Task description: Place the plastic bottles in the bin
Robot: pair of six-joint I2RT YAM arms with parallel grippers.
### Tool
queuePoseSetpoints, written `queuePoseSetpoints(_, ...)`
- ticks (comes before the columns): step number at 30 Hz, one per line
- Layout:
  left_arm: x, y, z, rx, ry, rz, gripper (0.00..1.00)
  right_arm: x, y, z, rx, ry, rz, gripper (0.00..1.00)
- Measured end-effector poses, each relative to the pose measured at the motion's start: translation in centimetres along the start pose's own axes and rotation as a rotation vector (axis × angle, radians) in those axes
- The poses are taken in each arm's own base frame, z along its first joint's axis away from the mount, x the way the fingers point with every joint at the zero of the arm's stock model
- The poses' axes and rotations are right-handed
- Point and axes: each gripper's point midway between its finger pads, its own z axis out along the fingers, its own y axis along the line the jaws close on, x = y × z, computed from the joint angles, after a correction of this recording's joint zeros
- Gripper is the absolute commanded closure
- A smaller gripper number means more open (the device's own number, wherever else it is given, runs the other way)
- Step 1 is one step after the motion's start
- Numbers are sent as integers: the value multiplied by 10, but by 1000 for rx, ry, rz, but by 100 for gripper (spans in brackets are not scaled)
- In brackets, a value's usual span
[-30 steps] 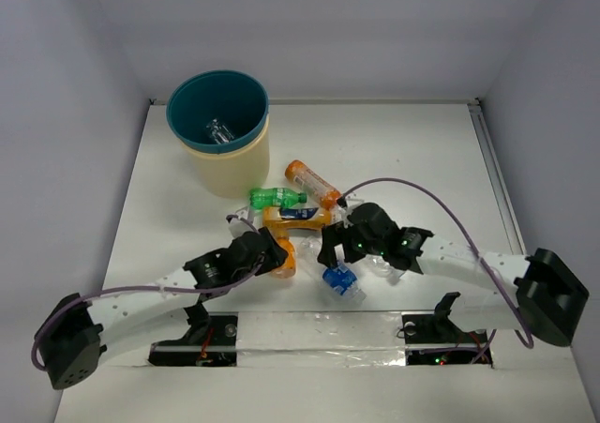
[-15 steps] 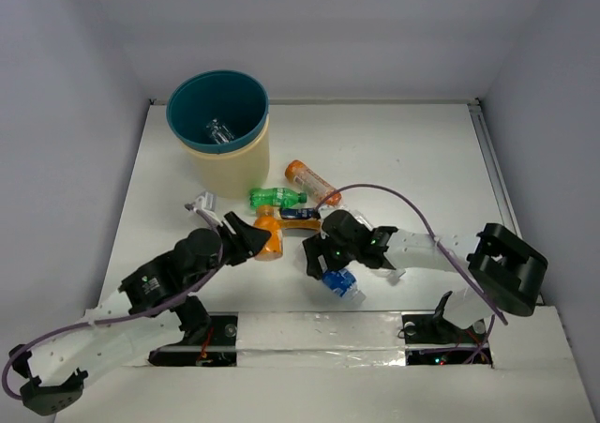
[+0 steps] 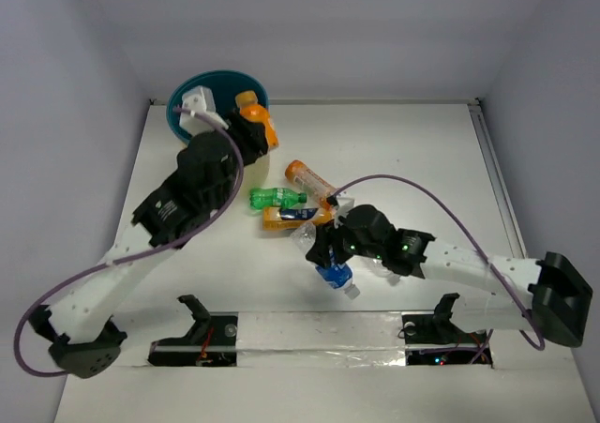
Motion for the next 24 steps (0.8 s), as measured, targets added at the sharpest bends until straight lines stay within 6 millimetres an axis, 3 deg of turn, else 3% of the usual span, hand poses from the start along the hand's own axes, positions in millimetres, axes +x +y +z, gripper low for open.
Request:
queuePoseSetpoints(3, -28, 12, 44, -104, -74, 39, 72, -14, 11, -15, -48, -71, 9, 47)
queuePoseSetpoints(5, -38, 36, 76, -197, -100, 72, 73, -23, 17, -26, -76, -115, 14, 47)
queuePoseSetpoints(8, -41, 76, 111, -325, -100, 122, 73, -34, 25, -43, -113, -175, 21, 47)
queuePoseSetpoints(11, -37, 103, 130, -405, -83, 165, 70, -45, 33, -62, -150, -238, 27, 47)
queuePoseSetpoints(12, -36, 108, 134, -418, -78, 174, 67, -49, 35, -67, -159, -258, 27, 48)
queuePoseSetpoints(13, -35, 111, 137, -427, -76, 181, 51, -53, 37, -73, -167, -281, 26, 48)
queuePoseSetpoints(16, -36, 117, 139, -438, -74, 187, 17, -64, 39, -81, -162, -324, 26, 47)
queuePoseSetpoints(19, -43, 115, 135, -423, -97, 162, 9, -83, 42, -84, -135, -359, 11, 49)
queuePoseSetpoints(24, -36, 115, 99, -337, -104, 102, 13, -153, 56, -92, -90, -502, -24, 52)
